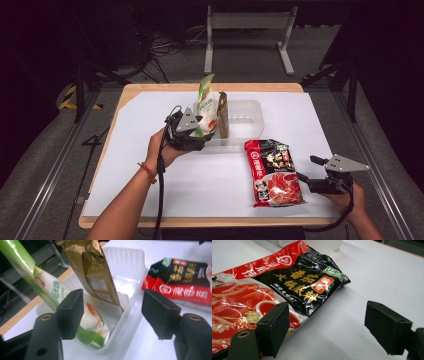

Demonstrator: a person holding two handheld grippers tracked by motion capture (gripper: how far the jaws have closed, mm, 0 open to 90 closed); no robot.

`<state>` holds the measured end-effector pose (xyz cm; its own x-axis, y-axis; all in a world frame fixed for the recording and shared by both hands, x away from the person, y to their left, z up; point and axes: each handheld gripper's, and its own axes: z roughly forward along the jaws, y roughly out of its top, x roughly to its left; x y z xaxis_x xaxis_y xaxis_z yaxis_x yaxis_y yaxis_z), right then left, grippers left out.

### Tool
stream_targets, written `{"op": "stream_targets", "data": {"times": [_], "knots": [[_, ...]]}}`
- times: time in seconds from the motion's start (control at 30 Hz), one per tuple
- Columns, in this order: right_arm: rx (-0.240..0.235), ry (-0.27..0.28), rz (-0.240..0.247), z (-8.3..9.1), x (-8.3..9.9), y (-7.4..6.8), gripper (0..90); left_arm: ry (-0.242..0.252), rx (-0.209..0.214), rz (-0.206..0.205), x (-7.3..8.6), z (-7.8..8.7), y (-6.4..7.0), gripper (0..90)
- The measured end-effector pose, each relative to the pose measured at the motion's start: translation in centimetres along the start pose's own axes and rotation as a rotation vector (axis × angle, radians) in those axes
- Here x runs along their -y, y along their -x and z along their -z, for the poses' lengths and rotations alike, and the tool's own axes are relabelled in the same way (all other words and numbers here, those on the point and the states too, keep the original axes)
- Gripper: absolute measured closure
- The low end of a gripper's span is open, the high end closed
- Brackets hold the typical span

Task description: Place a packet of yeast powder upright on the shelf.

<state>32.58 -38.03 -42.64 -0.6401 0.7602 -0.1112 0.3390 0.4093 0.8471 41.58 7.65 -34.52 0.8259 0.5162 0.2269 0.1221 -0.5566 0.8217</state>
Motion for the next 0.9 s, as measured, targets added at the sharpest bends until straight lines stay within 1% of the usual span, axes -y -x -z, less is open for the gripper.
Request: {"op": "stream_targets", "data": {"times": [0.07, 0.13, 0.17, 0.2, 0.23, 0.27, 0.3, 0.33, 0.37, 0.4, 0.43, 0.5, 0.53, 0.6, 0.63, 0.67, 0.73, 0.8, 0.83, 0.87, 0.9], "knots": [[-0.009, 0.007, -0.011, 0.0, 0.0, 0.0, 21.1, -0.016, 0.000, -0.008, 0.4, 0.1, 0.5, 28.0], [-0.013, 0.009, -0.012, 0.0, -0.1, 0.0, 20.8, -0.015, -0.010, -0.031, 0.8, 0.3, 0.9, 27.1], [-0.013, 0.009, -0.012, 0.0, -0.1, 0.0, 20.8, -0.015, -0.010, -0.031, 0.8, 0.3, 0.9, 26.9], [-0.013, 0.011, -0.012, 0.0, -0.1, 0.0, 20.6, -0.016, -0.010, -0.047, 1.1, 0.5, 1.2, 26.9], [-0.015, 0.011, -0.015, 0.0, -0.1, 0.1, 20.3, -0.015, -0.015, -0.048, 1.3, 0.6, 1.4, 26.0], [-0.020, 0.014, -0.033, 0.0, -0.1, 0.3, 20.2, -0.014, -0.012, -0.047, 1.5, 0.7, 1.6, 25.0], [-0.017, 0.014, -0.037, 0.0, 0.0, 0.3, 20.2, -0.012, -0.009, -0.049, 1.7, 0.7, 1.7, 24.5], [-0.016, 0.014, -0.043, 0.0, 0.0, 0.4, 20.2, -0.018, 0.004, -0.041, 2.2, 0.9, 1.8, 24.0], [-0.012, 0.011, -0.046, 0.0, 0.0, 0.5, 20.2, -0.022, 0.003, -0.039, 2.5, 0.9, 2.0, 23.6], [-0.008, 0.013, -0.047, 0.1, 0.0, 0.6, 20.2, -0.027, 0.002, -0.047, 2.7, 1.0, 2.0, 23.2], [-0.006, 0.014, -0.047, 0.1, 0.0, 0.6, 20.2, -0.039, 0.012, -0.050, 3.1, 1.0, 2.0, 23.1], [-0.005, 0.018, -0.051, 0.1, -0.1, 0.6, 19.9, -0.056, 0.021, -0.045, 3.9, 1.1, 2.1, 21.9], [-0.004, 0.017, -0.053, 0.1, -0.1, 0.5, 19.9, -0.056, 0.021, -0.045, 3.9, 1.1, 2.1, 21.5], [-0.006, 0.015, -0.054, 0.0, -0.1, 0.5, 19.9, -0.064, 0.043, -0.023, 4.8, 1.4, 2.0, 21.4], [-0.006, 0.012, -0.053, 0.0, -0.1, 0.4, 19.9, -0.080, 0.030, -0.017, 5.4, 1.6, 2.1, 19.3], [-0.006, 0.012, -0.053, 0.0, -0.1, 0.4, 19.9, -0.080, 0.030, -0.017, 5.4, 1.6, 2.1, 19.2], [-0.005, 0.012, -0.048, 0.0, -0.1, 0.3, 19.9, -0.086, 0.031, -0.008, 6.5, 2.1, 2.1, 19.4], [-0.007, 0.015, -0.046, 0.2, -0.1, 0.2, 20.3, -0.107, 0.018, -0.014, 7.4, 2.3, 2.0, 18.9], [-0.006, 0.013, -0.046, 0.2, 0.0, 0.2, 20.3, -0.109, 0.014, -0.006, 8.0, 2.5, 1.9, 18.6], [-0.006, 0.011, -0.047, 0.3, 0.1, 0.2, 20.6, -0.095, 0.010, 0.041, 9.2, 3.0, 1.6, 18.4], [-0.007, 0.013, -0.048, 0.3, 0.1, 0.2, 20.7, -0.095, 0.010, 0.041, 9.2, 3.0, 1.6, 18.1]]}}
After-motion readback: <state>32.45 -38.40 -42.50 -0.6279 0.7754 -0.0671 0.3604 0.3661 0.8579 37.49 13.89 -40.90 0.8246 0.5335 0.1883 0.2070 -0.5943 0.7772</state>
